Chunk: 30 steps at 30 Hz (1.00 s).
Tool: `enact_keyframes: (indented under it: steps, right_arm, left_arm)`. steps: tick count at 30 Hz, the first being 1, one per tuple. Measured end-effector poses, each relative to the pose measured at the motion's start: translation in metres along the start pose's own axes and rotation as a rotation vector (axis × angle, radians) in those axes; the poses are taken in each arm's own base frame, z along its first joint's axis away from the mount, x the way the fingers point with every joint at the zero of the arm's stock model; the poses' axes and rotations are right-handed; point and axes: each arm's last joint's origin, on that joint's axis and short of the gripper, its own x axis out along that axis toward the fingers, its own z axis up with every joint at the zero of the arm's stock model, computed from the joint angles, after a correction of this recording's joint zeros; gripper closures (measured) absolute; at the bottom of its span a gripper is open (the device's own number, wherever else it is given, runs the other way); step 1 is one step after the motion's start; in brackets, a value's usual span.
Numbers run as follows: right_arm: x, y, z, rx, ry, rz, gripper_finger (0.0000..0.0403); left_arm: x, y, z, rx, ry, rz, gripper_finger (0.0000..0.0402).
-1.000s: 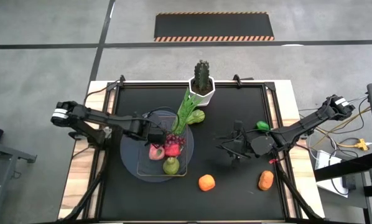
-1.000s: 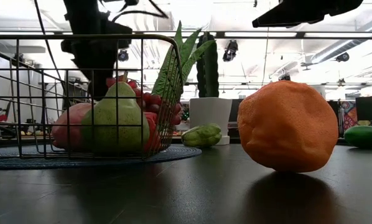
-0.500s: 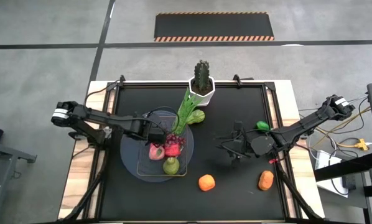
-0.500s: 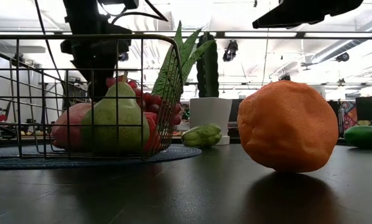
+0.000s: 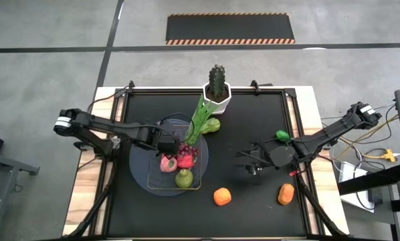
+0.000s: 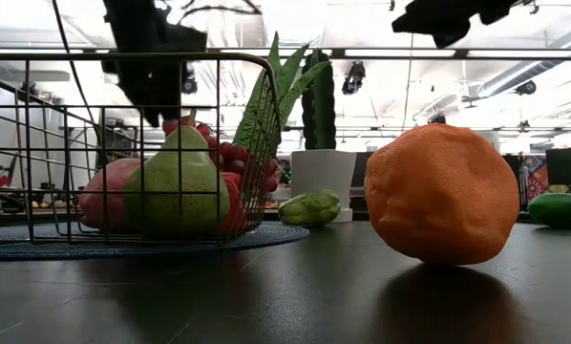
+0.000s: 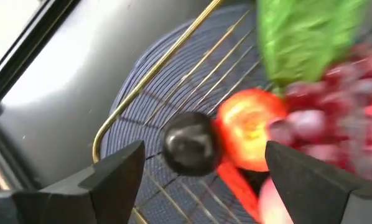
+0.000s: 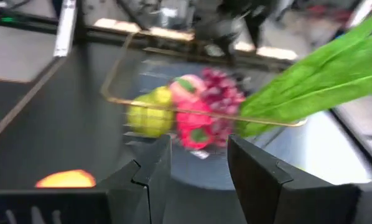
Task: Build produce basket
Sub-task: Put the orange into the wire basket
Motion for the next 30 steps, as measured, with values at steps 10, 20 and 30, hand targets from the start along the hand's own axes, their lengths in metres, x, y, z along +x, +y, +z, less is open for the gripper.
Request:
enact_keyframes:
  steps: [10,20,30]
  right_arm:
    - [-0.004,0.006,-0.003,0.186,0.176,0.237,0.0257]
    - [0.007,0.037,-0.017,0.102,0.253,0.296,0.0276]
    - [0.027,0.06,-0.021,0.078,0.339,0.344,0.0281]
  left_arm:
    - [-0.054,-0.031,0.003,0.04,-0.329,-0.196,0.0088]
    - [-0.093,-0.085,-0.016,0.17,-0.702,-0.52,0.0088]
    - [-0.113,-0.096,-0.019,0.232,-0.866,-0.599,0.0088]
